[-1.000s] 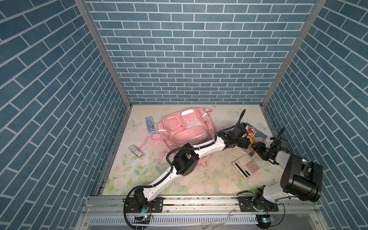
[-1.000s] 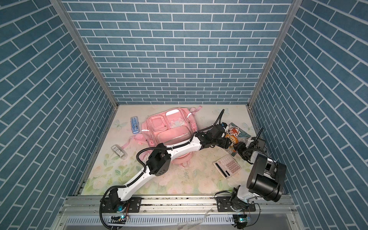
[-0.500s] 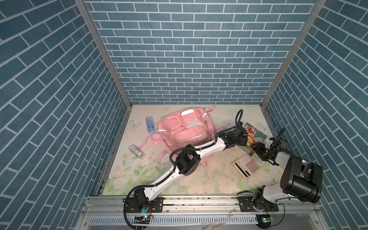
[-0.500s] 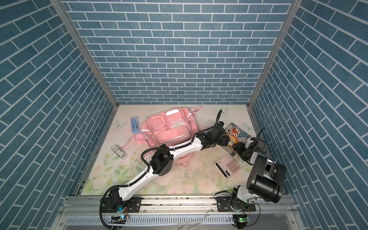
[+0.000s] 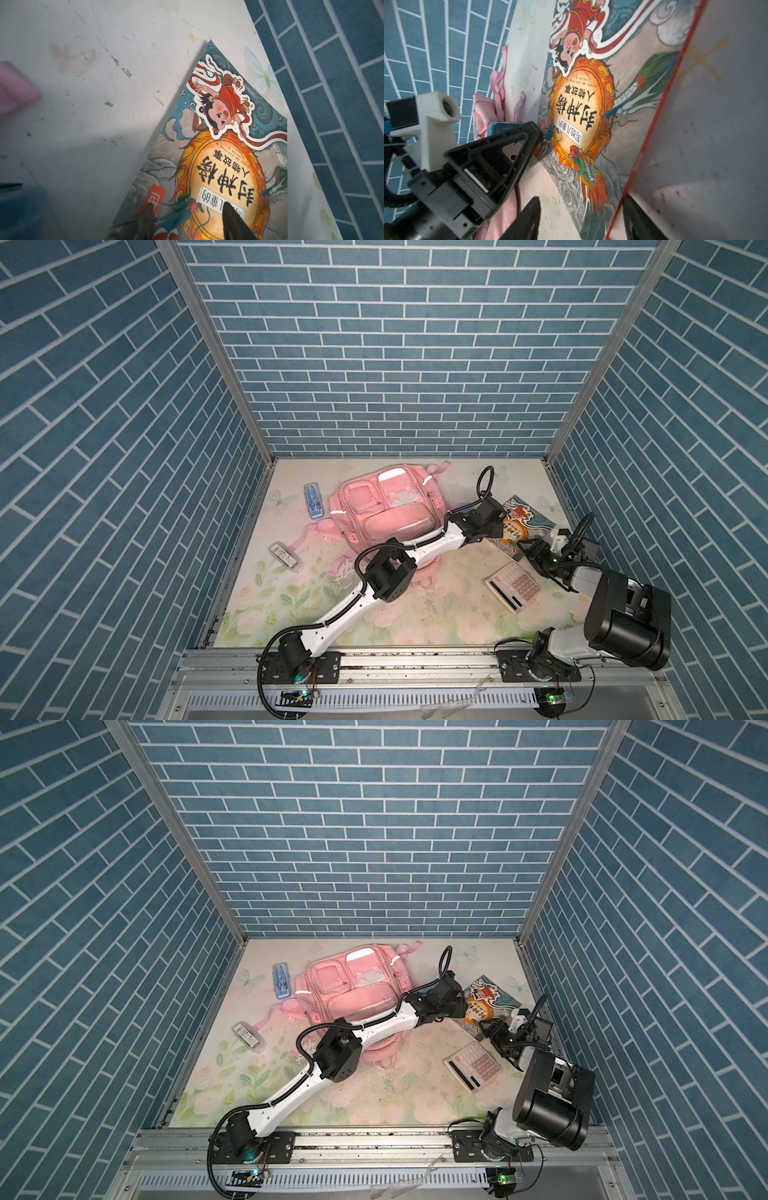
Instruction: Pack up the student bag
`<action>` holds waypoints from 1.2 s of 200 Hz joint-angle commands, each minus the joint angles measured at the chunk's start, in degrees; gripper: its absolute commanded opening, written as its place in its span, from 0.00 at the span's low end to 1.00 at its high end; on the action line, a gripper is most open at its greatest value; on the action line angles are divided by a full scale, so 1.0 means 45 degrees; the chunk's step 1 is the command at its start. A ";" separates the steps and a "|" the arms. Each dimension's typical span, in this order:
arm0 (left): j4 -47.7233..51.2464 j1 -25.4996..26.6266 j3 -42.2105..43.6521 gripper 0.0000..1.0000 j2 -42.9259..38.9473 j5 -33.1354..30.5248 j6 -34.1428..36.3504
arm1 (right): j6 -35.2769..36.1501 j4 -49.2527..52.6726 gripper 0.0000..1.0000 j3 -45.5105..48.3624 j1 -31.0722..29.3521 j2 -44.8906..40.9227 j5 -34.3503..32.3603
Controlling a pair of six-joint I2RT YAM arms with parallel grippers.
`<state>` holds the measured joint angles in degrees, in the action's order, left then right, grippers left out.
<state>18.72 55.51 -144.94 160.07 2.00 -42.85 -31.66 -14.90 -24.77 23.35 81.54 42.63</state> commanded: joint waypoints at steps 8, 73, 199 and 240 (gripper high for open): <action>0.1015 -0.0106 -0.0023 0.52 0.0706 0.0254 -0.0311 | -0.1819 -0.2712 0.60 0.0533 -0.0034 -0.0082 0.0809; 0.0974 -0.0266 -0.0102 0.47 0.1034 0.1069 -0.0662 | -0.4341 -0.6825 0.58 0.1397 -0.0329 0.1697 0.1860; -0.0778 -0.0253 0.1291 0.57 -0.1754 0.2019 0.0973 | -0.0582 -0.0587 0.00 -0.0812 -0.0639 -0.0001 -0.0283; -0.0430 -0.0293 0.2160 0.64 -0.4757 0.1919 0.3399 | 0.2143 0.4181 0.00 -0.3629 -0.0649 -0.1349 -0.1523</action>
<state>17.34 54.28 -136.20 148.88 10.74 -35.88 -33.63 -10.70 -34.39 20.49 78.54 40.07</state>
